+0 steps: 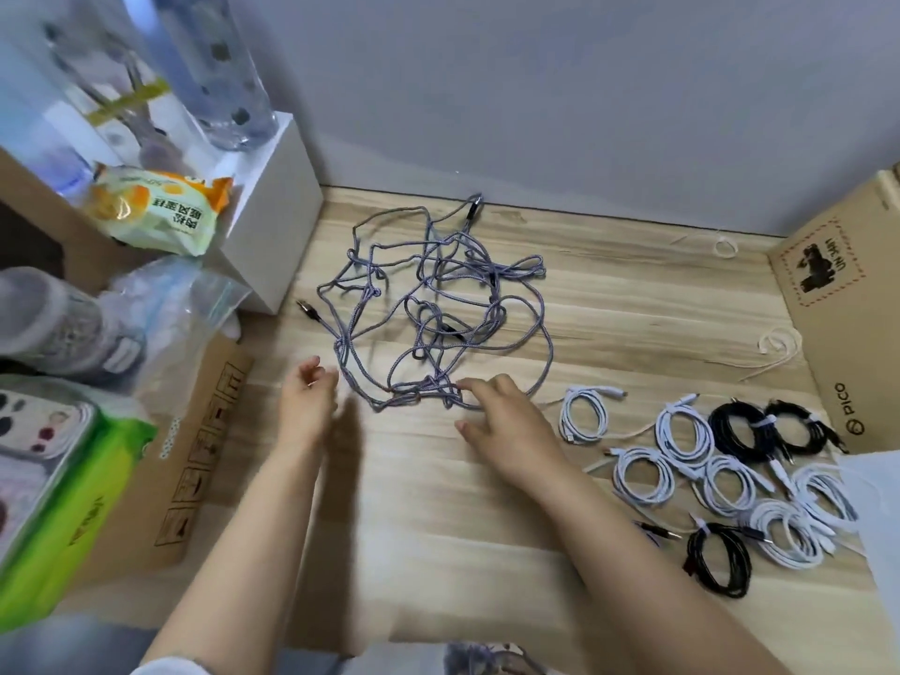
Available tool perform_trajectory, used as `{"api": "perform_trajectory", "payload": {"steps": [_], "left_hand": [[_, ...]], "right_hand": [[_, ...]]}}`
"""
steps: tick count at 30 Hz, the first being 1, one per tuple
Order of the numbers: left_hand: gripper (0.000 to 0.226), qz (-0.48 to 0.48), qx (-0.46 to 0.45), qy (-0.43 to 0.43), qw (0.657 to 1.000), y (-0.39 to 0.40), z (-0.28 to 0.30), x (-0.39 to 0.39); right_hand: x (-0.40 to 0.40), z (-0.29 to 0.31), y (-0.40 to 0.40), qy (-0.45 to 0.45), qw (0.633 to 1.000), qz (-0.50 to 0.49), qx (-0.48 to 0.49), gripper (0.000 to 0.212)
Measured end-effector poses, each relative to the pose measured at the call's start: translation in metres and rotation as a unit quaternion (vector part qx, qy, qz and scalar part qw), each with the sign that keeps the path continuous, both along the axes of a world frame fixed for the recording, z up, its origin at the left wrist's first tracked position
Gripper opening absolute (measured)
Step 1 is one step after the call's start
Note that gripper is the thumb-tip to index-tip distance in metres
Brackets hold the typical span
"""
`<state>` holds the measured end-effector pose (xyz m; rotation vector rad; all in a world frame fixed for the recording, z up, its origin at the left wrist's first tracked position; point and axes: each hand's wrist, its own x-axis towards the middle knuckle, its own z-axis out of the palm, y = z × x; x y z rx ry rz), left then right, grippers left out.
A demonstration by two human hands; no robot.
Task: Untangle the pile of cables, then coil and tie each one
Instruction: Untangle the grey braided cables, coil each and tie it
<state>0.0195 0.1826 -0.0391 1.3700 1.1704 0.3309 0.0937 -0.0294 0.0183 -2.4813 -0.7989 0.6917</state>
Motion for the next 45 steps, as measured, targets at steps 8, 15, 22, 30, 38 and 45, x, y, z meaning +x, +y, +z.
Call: {"api": "perform_trajectory", "payload": {"steps": [8, 15, 22, 30, 38, 45], "left_hand": [[0.051, -0.061, 0.063, 0.118, 0.989, 0.044, -0.020, 0.046], [0.070, -0.266, 0.207, 0.216, 0.916, 0.060, -0.020, 0.070], [0.017, -0.283, 0.294, 0.255, 0.877, 0.046, -0.016, 0.060], [0.017, -0.311, 0.333, 0.264, 0.850, 0.040, -0.022, 0.056], [0.015, -0.316, 0.334, 0.235, 0.856, 0.038, -0.023, 0.050], [0.017, -0.295, 0.336, 0.221, 0.867, 0.035, -0.019, 0.049]], "right_hand": [[0.007, -0.015, 0.027, -0.002, 0.992, 0.099, -0.078, 0.061], [0.008, -0.034, 0.022, 0.038, 0.989, 0.098, -0.108, 0.068], [0.008, -0.041, 0.019, 0.061, 0.993, 0.056, -0.079, 0.061], [0.024, 0.007, 0.077, -0.134, 0.985, 0.071, 0.078, 0.043], [0.051, -0.009, 0.130, -0.141, 0.931, 0.259, -0.213, 0.044], [0.058, 0.018, 0.107, -0.143, 0.981, 0.078, 0.104, 0.022]]}}
